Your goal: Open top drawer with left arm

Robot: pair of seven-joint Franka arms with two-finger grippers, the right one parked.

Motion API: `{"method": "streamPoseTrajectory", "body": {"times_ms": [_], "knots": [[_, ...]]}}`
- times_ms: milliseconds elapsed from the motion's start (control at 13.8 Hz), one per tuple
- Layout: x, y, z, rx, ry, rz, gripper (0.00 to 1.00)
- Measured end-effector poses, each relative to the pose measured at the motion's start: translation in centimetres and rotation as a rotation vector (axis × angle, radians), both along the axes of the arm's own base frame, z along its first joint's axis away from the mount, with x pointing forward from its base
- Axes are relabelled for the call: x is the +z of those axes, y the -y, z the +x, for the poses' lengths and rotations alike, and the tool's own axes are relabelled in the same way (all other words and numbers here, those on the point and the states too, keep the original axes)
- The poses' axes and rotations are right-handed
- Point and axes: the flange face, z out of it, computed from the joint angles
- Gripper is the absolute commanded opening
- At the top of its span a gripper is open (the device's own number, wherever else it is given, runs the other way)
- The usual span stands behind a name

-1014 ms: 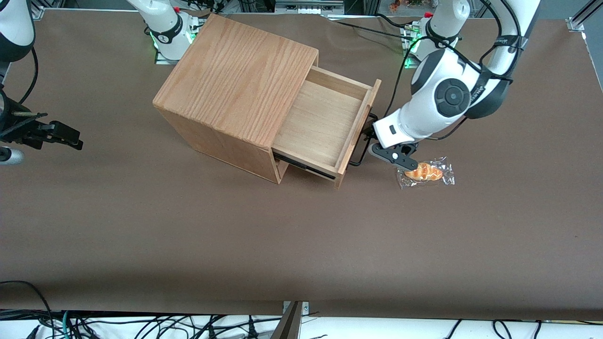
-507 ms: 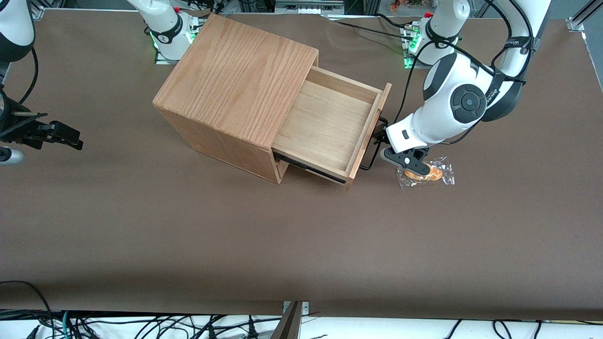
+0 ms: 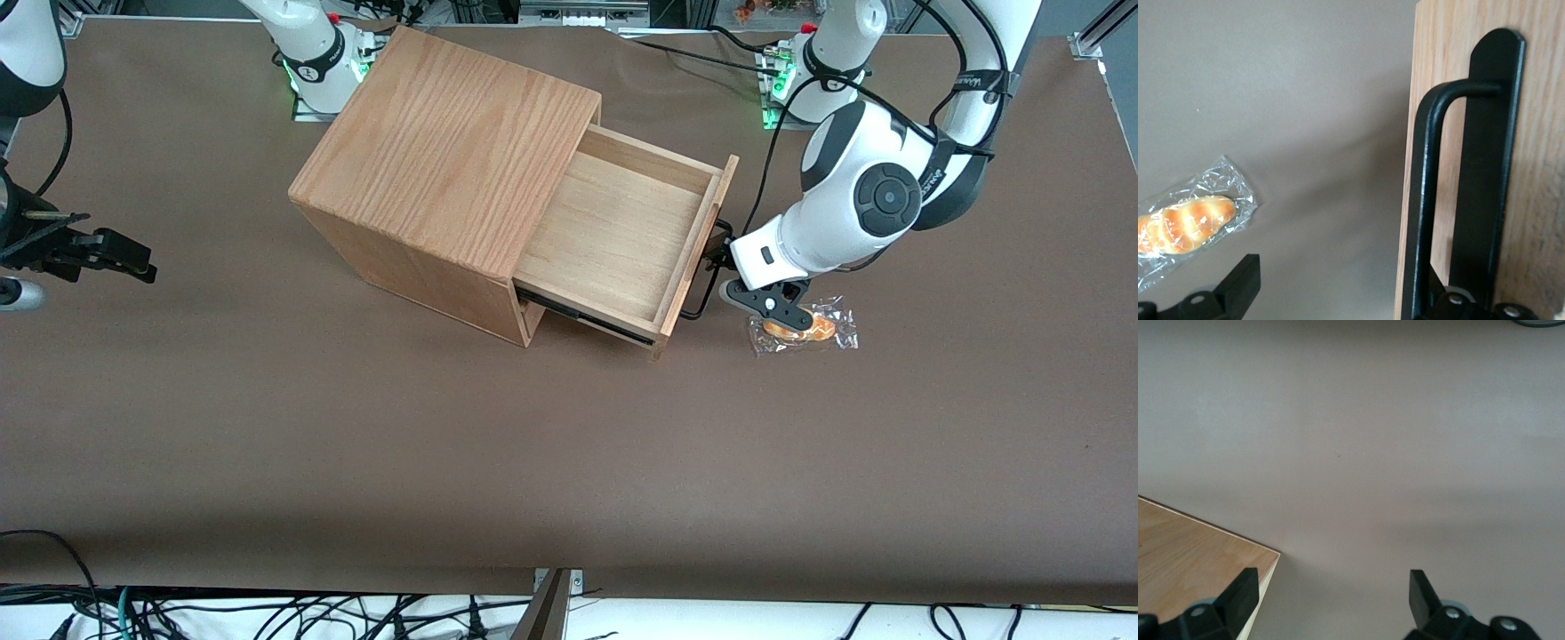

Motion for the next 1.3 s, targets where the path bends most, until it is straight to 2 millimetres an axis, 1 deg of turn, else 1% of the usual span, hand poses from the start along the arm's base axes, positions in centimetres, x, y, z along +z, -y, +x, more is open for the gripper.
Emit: {"method": "streamPoseTrajectory", "body": {"times_ms": [72,145,435,580,652,725,870,942,1087,1232,1304], "knots": [[0.2,-0.3,0.0,0.009,-0.018,-0.004,1.0],[1.1,-0.6,0.2,0.023,-0.035,-0.018,1.0],[6.2,-1.1,0.6,0.042,-0.055,-0.063,1.0],[9.2,-1.8,0.7,0.039,-0.057,-0.059,1.0],[10.9,-2.7,0.8,0.046,-0.054,-0.055,1.0],[12.6,-4.1,0.9,0.063,-0.047,-0.048,1.0],[15.3,-7.6,0.8,0.1,-0.011,0.003,1.0],[16.3,-9.0,0.6,0.105,0.018,0.058,1.0],[17.8,-10.4,0.3,0.093,0.072,0.165,1.0],[19.3,-11.7,0.6,0.105,0.117,0.211,1.0],[20.1,-12.8,1.0,0.126,0.135,0.213,1.0]]}}
